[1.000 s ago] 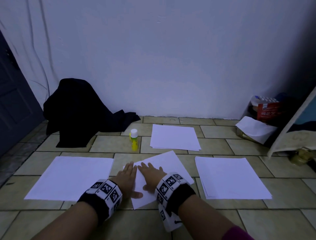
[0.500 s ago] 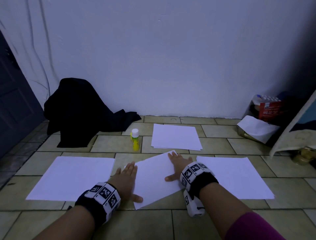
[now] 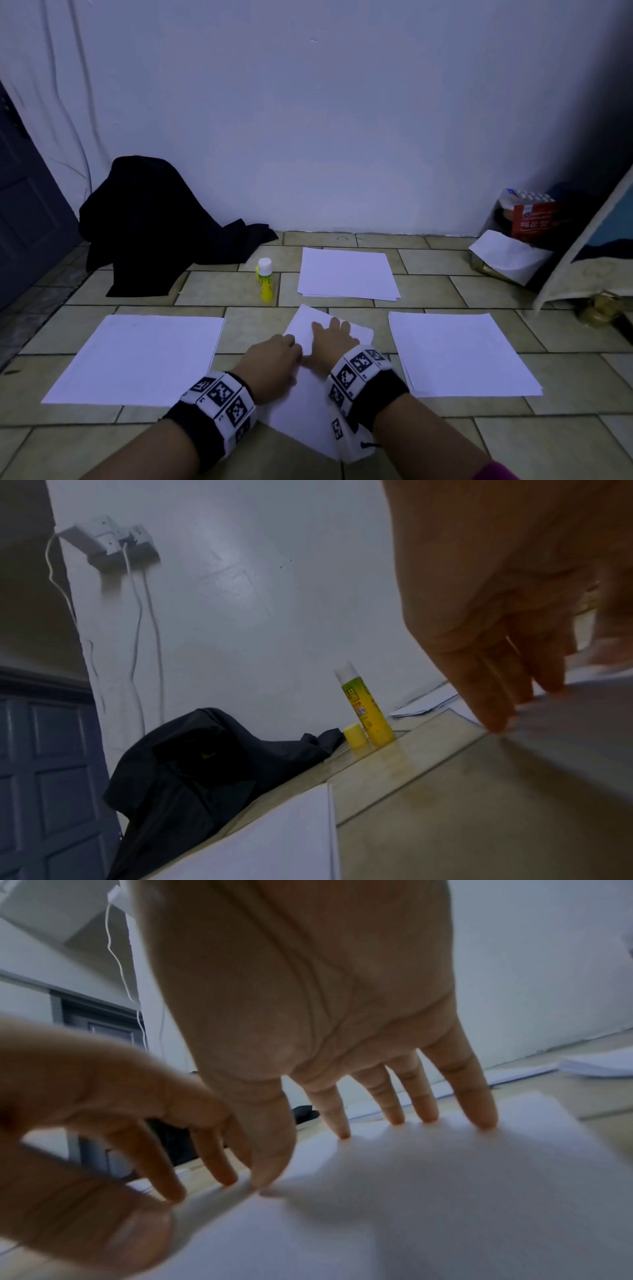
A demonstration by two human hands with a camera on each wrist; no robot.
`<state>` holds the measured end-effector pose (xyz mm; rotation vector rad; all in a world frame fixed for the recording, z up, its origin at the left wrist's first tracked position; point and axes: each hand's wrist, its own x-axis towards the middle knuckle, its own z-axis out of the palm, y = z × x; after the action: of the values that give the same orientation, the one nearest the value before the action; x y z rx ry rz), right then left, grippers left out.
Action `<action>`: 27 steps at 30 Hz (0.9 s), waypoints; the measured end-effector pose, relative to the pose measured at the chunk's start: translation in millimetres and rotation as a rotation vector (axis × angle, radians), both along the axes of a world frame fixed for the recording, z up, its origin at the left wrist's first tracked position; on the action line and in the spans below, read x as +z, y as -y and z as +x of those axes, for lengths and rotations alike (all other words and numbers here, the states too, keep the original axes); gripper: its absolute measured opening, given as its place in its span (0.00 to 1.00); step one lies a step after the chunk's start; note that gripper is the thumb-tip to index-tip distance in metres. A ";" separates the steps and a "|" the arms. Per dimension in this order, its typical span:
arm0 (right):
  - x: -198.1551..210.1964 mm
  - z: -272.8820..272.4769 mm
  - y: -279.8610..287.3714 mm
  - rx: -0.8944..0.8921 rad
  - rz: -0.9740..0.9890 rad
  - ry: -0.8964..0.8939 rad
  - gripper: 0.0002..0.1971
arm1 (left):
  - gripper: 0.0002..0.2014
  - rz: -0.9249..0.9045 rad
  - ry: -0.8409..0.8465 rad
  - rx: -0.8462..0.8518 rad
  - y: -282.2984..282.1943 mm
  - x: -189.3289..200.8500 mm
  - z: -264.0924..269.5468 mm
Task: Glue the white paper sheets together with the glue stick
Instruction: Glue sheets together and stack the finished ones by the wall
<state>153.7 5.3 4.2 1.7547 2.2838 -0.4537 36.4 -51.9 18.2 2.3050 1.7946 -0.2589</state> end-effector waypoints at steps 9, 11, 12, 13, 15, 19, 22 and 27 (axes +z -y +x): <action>-1.3 -9.0 0.0 0.265 -0.137 -0.028 0.55 | 0.53 -0.150 0.023 0.132 -14.1 -11.5 -16.2; 2.6 -8.9 -1.0 0.358 -0.185 -0.020 0.56 | 0.59 -0.229 -0.006 0.148 -18.8 -19.9 -21.4; 3.6 -8.2 -1.2 0.379 -0.189 -0.021 0.56 | 0.60 -0.251 -0.001 0.156 -20.3 -22.9 -22.6; 3.8 -6.7 -1.9 0.389 -0.188 -0.025 0.56 | 0.61 -0.260 0.008 0.161 -20.7 -24.5 -23.1; 3.9 -1.0 -4.9 0.384 -0.186 -0.025 0.56 | 0.63 -0.268 0.022 0.164 -19.0 -24.1 -23.6; 3.8 20.8 -21.5 0.276 -0.181 0.008 0.59 | 0.64 -0.258 0.039 0.163 -14.6 -21.5 -24.5; 4.9 35.8 -32.0 0.222 -0.180 0.037 0.60 | 0.64 -0.253 0.038 0.161 -12.5 -18.0 -23.1; 11.8 28.9 -27.6 0.156 -0.069 0.094 0.57 | 0.59 -0.201 -0.063 0.145 -8.3 -10.1 -23.8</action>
<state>182.6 32.9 16.0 1.5191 2.2882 -0.4065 12.5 -43.6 8.1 2.0414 1.8614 -0.4688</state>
